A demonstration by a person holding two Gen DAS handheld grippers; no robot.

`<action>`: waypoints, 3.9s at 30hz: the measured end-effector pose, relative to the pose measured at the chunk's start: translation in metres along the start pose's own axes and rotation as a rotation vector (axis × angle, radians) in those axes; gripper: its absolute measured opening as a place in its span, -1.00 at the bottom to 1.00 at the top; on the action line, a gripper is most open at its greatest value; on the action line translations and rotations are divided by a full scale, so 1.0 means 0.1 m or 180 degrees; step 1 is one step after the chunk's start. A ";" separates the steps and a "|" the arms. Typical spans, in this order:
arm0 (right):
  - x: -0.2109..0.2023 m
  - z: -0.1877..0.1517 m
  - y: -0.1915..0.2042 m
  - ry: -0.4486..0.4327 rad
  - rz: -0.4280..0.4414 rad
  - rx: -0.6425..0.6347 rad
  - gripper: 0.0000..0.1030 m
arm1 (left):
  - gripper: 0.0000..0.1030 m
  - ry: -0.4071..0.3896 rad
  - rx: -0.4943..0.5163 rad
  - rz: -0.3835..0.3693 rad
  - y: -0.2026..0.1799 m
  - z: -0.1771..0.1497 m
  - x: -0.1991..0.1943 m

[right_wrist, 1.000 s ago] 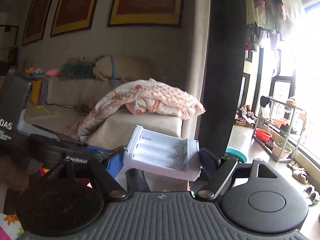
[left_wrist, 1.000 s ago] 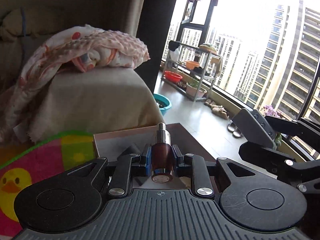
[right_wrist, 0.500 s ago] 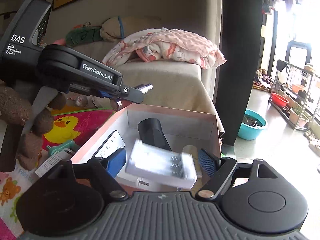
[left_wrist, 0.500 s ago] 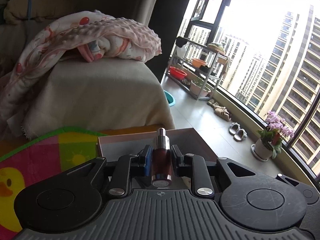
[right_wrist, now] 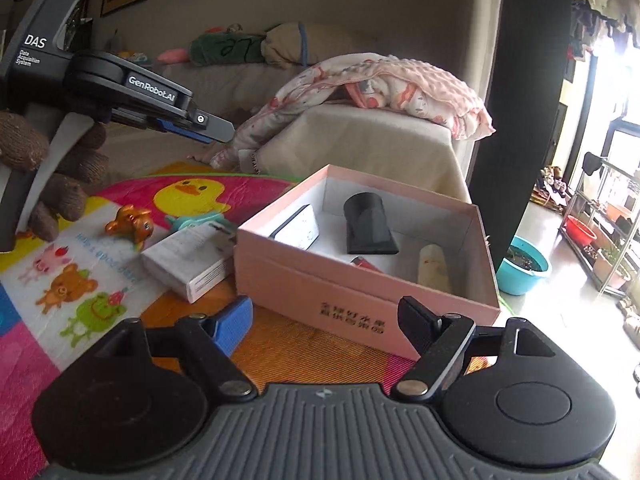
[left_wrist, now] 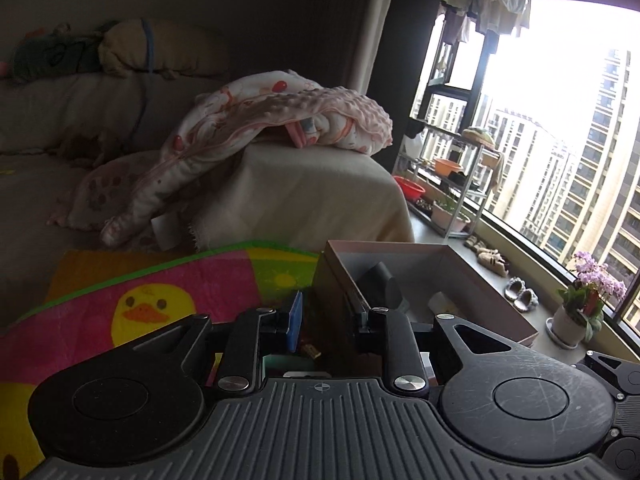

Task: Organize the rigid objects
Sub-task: 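Release the red cylinder into the box with the left tool while the right tool drops the charger, then move both tools back over the mat toward the red lighter and white package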

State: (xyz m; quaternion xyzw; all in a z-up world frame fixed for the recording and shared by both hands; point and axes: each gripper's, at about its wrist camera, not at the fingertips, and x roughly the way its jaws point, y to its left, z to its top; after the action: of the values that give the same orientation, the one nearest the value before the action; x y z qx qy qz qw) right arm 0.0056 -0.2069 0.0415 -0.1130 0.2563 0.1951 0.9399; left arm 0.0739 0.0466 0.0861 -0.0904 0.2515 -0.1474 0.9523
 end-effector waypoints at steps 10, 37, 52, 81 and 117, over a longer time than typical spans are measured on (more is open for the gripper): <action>-0.10 -0.05 0.48 -0.0014 0.0196 -0.0272 0.56 | -0.53 0.0393 -0.0447 0.0006 0.32 0.03 0.59; -0.07 -0.22 0.37 0.0178 0.0129 -0.0047 0.56 | -0.58 0.1179 -0.0266 -0.0086 0.26 -0.23 0.79; -0.24 -0.22 0.47 0.0093 0.0328 -0.0029 0.56 | -0.58 0.0685 -0.0357 -0.0128 0.31 -0.48 -0.49; 0.00 -0.07 0.98 0.0140 0.0623 -0.0157 0.56 | -0.40 0.0082 -0.0528 0.0573 0.72 -0.38 -0.50; -0.11 -0.27 -0.01 0.0305 0.0054 0.0003 -0.15 | -0.38 0.0727 0.1500 -0.0612 -0.68 -0.63 0.00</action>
State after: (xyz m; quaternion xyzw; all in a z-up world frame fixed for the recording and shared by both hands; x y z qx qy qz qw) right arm -0.0150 -0.2197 0.0244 -0.1196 0.3021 0.1973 0.9249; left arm 0.0255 -0.0238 0.0487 0.1273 0.3063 -0.3008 0.8942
